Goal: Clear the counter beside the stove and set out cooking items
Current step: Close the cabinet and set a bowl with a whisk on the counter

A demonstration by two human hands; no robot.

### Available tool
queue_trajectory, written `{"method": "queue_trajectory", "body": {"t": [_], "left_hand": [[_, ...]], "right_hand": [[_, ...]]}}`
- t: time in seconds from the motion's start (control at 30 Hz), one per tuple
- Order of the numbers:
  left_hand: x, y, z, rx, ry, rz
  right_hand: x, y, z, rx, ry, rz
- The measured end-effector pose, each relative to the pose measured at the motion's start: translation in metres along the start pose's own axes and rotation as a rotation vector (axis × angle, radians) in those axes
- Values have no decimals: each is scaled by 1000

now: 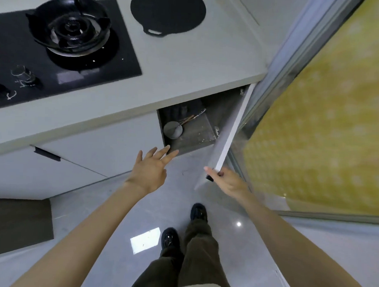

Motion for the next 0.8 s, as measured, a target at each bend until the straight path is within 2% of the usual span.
{"method": "queue_trajectory", "body": {"t": [0.13,0.27,0.4,0.5,0.63,0.8], "left_hand": [[-35,-5,-2,12,-8,-72],[-71,-18,-1,7,7,-129],[-101,-34,-1,26,6,-139],[-125,-50,-6,36,24,-147],[-154,-67,-12,68,12,-163],[-183,-84,-16,87,-17,-168]], "right_hand": [[-38,5,18,-55,21,-66],[-57,24,56,-256,41,-75],[-84,31,91,-367,158,-91],[-113,27,113,-391,209,-78],[-142,21,145,-379,403,-90],[-161,21,167,-392,439,-94]]}}
Point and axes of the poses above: each hand's wrist, its own y-axis away from the middle knuckle, its own z-axis out of the back of the hand, x = y × z, the point moved 4 cm from there along -y, towards the middle knuckle
